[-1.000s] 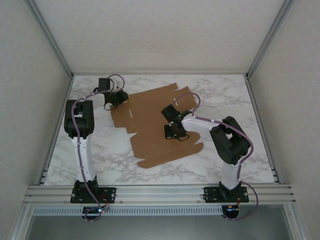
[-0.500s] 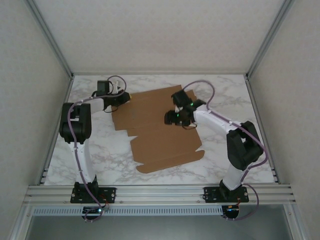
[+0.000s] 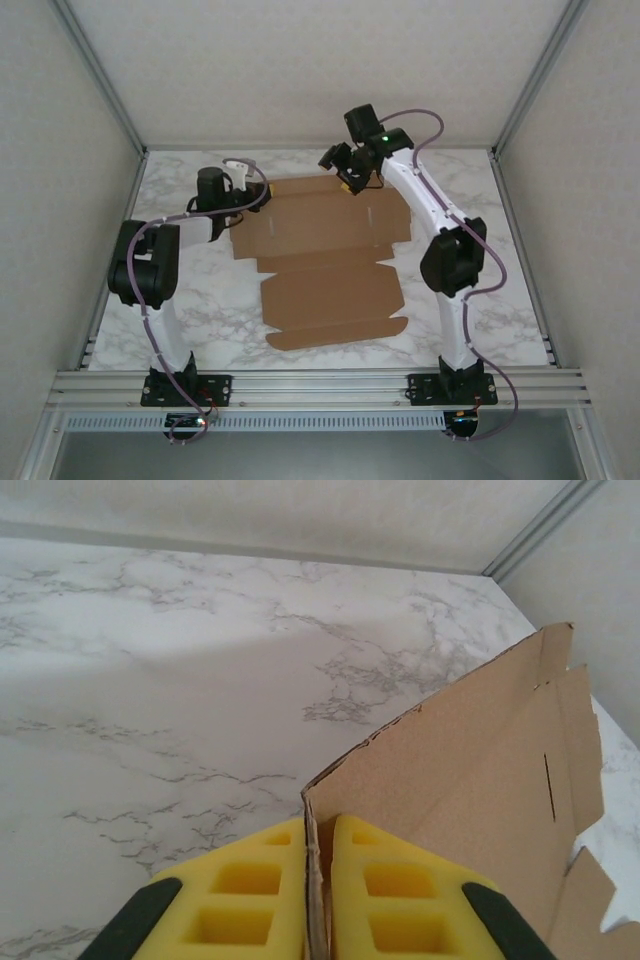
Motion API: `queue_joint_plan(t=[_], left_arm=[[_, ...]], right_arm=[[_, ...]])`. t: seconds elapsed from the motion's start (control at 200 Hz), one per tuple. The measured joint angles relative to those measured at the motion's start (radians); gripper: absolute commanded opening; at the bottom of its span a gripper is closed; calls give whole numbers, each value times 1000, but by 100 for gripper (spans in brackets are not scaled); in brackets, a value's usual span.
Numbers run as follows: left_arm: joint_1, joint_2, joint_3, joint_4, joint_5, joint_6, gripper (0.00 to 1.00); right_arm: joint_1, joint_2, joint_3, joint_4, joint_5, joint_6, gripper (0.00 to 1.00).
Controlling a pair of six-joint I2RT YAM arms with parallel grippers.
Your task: Fold the paper box
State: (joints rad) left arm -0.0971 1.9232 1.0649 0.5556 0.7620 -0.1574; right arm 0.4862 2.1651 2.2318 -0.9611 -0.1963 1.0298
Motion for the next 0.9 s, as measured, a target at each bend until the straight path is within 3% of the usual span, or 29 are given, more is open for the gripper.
queue_joint_plan(t=[0.125,0.31,0.596,0.901], left_arm=[[0,-5,-32,44,-3,30,10],[-6,-10,-40,81,-3,57,10],[-22,-56,-71,114,-2,111,9],[-26,-76,-107,144,-7,137,11]], right_arm=[[-17,107,132,-102,-16,152,69],[-51,147,151,-152,-30,320,72],[-82,234,201,-123,-79,419,69],[-94,241,185,-98,-93,447,38]])
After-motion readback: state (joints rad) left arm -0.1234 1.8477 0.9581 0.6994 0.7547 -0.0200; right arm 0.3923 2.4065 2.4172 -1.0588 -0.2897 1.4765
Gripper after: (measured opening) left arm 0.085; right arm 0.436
